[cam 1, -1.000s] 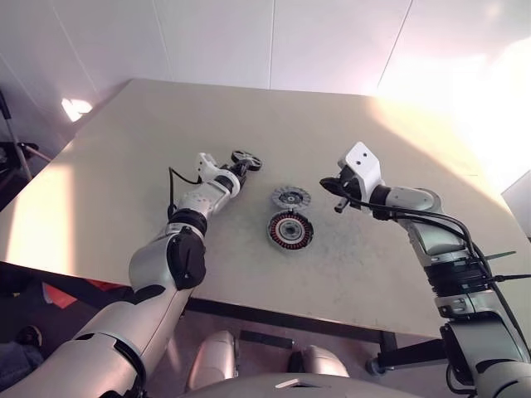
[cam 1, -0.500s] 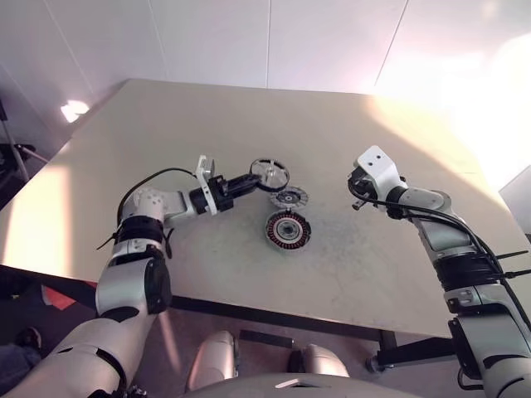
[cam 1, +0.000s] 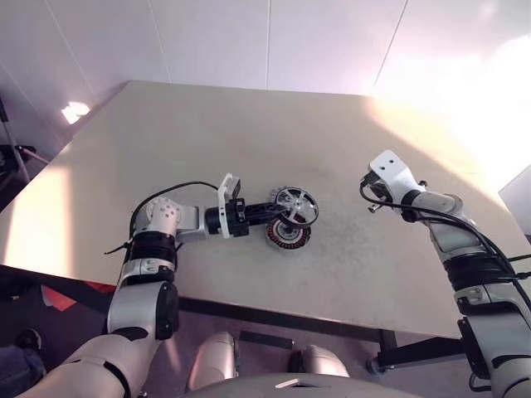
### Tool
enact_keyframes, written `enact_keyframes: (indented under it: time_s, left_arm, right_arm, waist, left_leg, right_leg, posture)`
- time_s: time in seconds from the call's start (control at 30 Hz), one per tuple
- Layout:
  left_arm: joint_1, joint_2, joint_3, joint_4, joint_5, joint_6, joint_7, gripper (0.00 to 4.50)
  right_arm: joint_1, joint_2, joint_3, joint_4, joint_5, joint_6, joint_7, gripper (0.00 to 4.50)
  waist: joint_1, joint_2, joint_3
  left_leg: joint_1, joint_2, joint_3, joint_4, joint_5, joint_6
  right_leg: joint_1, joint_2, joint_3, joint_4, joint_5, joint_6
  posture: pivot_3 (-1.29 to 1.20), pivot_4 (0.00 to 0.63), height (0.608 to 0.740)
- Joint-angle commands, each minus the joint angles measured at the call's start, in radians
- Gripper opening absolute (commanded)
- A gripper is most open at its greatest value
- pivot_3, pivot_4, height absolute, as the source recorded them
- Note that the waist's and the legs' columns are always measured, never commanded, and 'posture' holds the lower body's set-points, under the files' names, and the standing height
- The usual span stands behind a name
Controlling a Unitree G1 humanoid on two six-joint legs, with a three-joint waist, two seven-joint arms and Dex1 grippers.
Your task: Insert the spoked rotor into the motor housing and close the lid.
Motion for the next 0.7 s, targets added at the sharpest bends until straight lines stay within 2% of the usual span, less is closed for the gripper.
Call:
enact_keyframes:
  time_s: [0.03,0.23,0.7]
  left_arm:
    - [-0.013,-0.016,-0.034,-0.025,0.004,-0.029,-0.004,0.37]
    - [0.035,-0.006,-0.079,-0.085,-0.002,-0.017,-0.014,0.37]
    - [0.083,0.033,-0.1,-0.132,-0.001,-0.008,-0.007,0.37]
  right_arm:
    - [-0.003,-0.019,-0.029,-0.065,-0.001,0.004,0.002,0.0]
    - [-0.005,-0.02,-0.029,-0.066,-0.004,0.006,0.003,0.0]
    - [-0.033,-0.007,-0.015,-0.039,-0.011,-0.007,0.004,0.0]
  waist:
    - [0.0,0.0,0.0]
    - [0.0,0.0,0.0]
    - [0.0,0.001,0.0]
  left_leg:
    - [0.0,0.0,0.0,0.0,0.0,0.0]
    - [0.0,0.0,0.0,0.001,-0.001,0.001]
    - [0.0,0.0,0.0,0.001,0.0,0.001]
  right_leg:
    - [0.0,0.0,0.0,0.0,0.0,0.0]
    - [0.0,0.0,0.0,-0.001,0.0,0.0]
    - [0.0,0.0,0.0,0.0,0.0,0.0]
  posture:
    - [0.0,0.0,0.74]
    - [0.0,0.0,0.74]
    - [0.0,0.0,0.74]
